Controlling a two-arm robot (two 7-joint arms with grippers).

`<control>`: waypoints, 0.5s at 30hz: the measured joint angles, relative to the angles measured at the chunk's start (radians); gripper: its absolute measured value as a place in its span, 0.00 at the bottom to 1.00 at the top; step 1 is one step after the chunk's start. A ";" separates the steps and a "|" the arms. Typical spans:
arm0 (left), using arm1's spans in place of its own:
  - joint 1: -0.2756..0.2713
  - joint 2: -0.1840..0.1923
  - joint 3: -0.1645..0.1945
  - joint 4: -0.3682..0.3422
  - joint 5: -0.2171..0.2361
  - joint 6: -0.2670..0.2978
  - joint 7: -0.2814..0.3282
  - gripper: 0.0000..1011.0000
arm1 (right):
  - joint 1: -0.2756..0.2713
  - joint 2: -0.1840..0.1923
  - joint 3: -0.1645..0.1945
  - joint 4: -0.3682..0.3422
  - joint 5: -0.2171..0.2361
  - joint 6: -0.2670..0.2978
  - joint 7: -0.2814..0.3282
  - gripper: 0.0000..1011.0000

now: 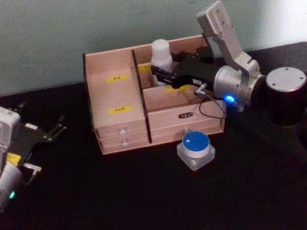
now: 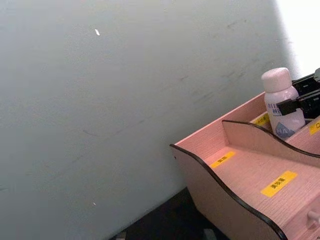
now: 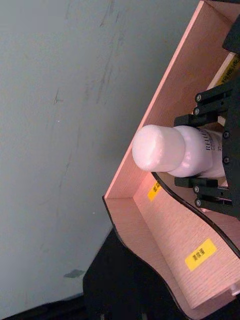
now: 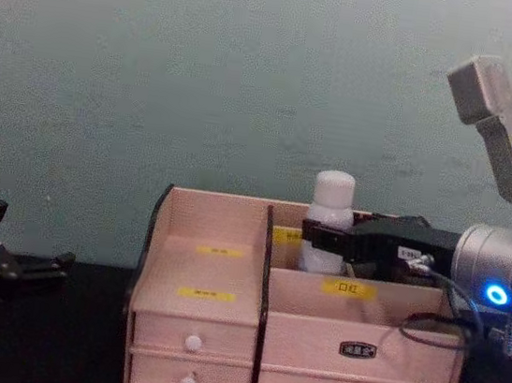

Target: Pick up the facial cleanser and watermelon frost from the table and place them into the tiered storage box.

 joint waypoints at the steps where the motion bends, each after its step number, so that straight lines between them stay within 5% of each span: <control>1: 0.000 0.000 0.000 0.000 0.000 0.000 0.000 0.99 | 0.000 0.000 0.000 0.000 0.000 0.000 0.000 0.59; 11: 0.000 0.000 0.000 0.000 0.000 0.000 0.000 0.99 | 0.000 0.001 0.000 -0.002 0.000 0.001 0.000 0.60; 15: 0.000 0.000 0.000 0.000 0.000 0.000 0.000 0.99 | 0.000 0.002 0.001 -0.002 0.001 0.001 0.001 0.72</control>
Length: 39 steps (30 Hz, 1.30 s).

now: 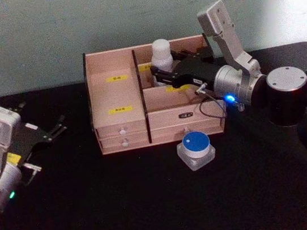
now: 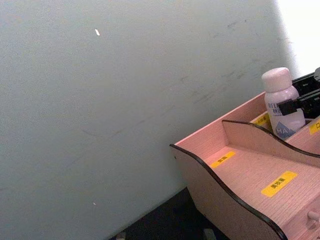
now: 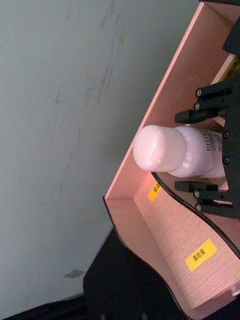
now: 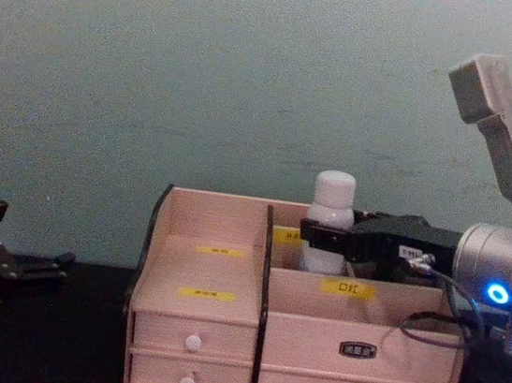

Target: Pick up the facial cleanser and watermelon frost from the table and place them into the tiered storage box.

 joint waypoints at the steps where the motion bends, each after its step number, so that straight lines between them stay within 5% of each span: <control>1: 0.000 0.000 0.000 0.000 0.000 0.000 0.000 0.99 | 0.000 0.000 0.000 0.000 0.000 0.000 0.000 0.74; 11: 0.000 0.000 0.000 0.000 0.000 0.000 0.000 0.99 | -0.001 0.001 0.000 -0.001 0.002 0.000 0.001 0.99; 19: 0.000 0.000 0.000 0.000 0.000 0.000 0.000 0.99 | -0.011 0.006 0.005 -0.024 0.004 -0.001 0.005 0.99; 30: 0.000 0.000 0.000 0.000 0.000 0.000 0.000 0.99 | -0.089 0.064 0.034 -0.218 0.033 0.030 0.009 0.99; 39: 0.000 0.000 0.000 0.000 0.000 0.000 0.000 0.99 | -0.214 0.181 0.031 -0.393 0.062 0.080 0.052 0.99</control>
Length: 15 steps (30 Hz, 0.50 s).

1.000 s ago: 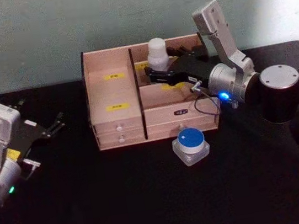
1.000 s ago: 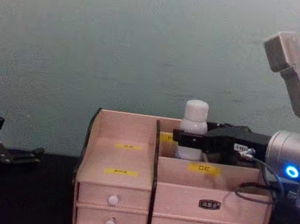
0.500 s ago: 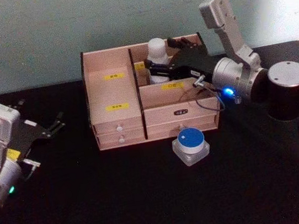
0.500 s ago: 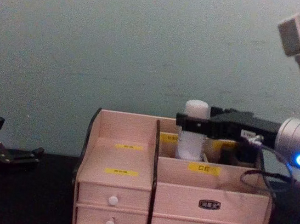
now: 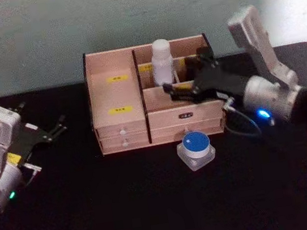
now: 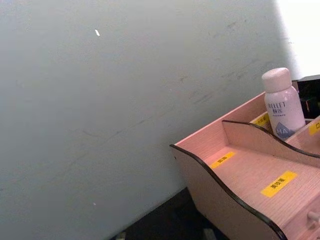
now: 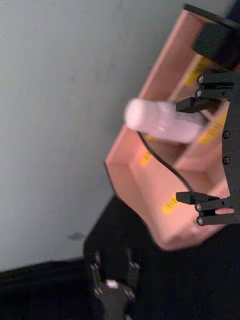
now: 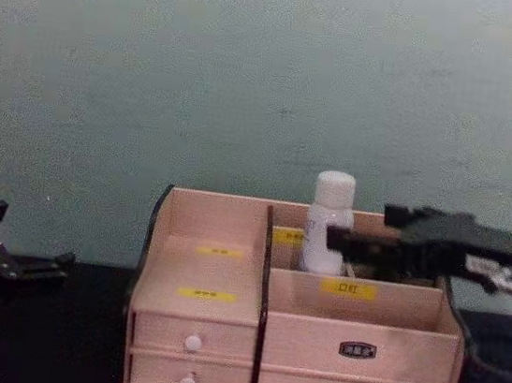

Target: Pick up the facial cleanser and watermelon frost from the table and place them into the tiered storage box.

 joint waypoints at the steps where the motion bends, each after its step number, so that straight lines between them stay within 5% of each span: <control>1: 0.000 0.000 0.000 0.000 0.000 0.000 0.000 0.99 | -0.011 0.010 0.000 -0.011 0.003 0.001 0.004 0.99; 15: 0.000 0.000 0.000 0.000 0.000 0.000 0.000 0.99 | -0.188 0.205 -0.014 -0.146 0.041 -0.014 0.089 0.99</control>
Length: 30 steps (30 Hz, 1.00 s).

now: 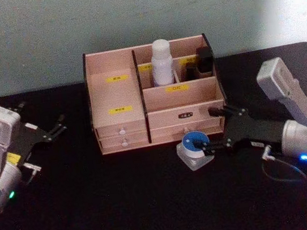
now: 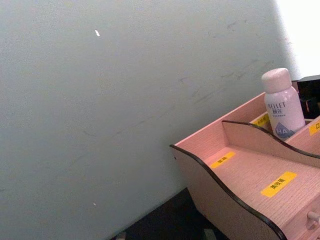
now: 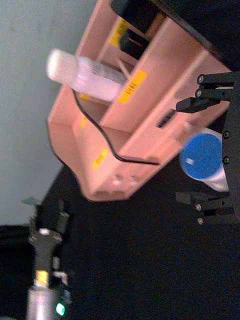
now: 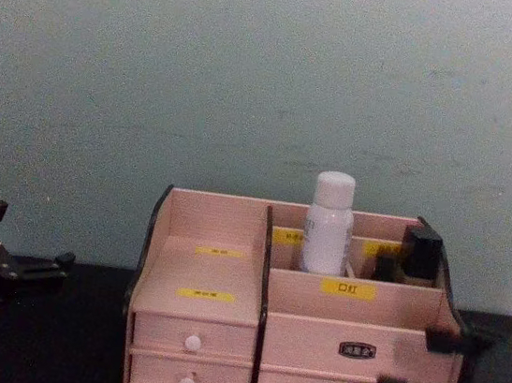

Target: Pick up the facial cleanser and watermelon frost from the table and place them into the tiered storage box.

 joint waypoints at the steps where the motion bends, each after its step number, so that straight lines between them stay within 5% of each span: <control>1: 0.000 0.000 0.000 0.000 0.000 0.000 0.000 0.99 | -0.005 0.008 -0.002 -0.002 0.001 -0.003 0.005 0.99; 13: 0.000 0.000 0.000 0.000 0.000 0.000 0.000 0.99 | -0.043 0.059 -0.016 -0.020 0.019 0.002 0.016 0.99; 30: 0.000 0.000 0.000 0.000 0.000 0.000 0.000 0.99 | -0.028 0.027 -0.035 0.030 0.015 0.053 -0.024 0.99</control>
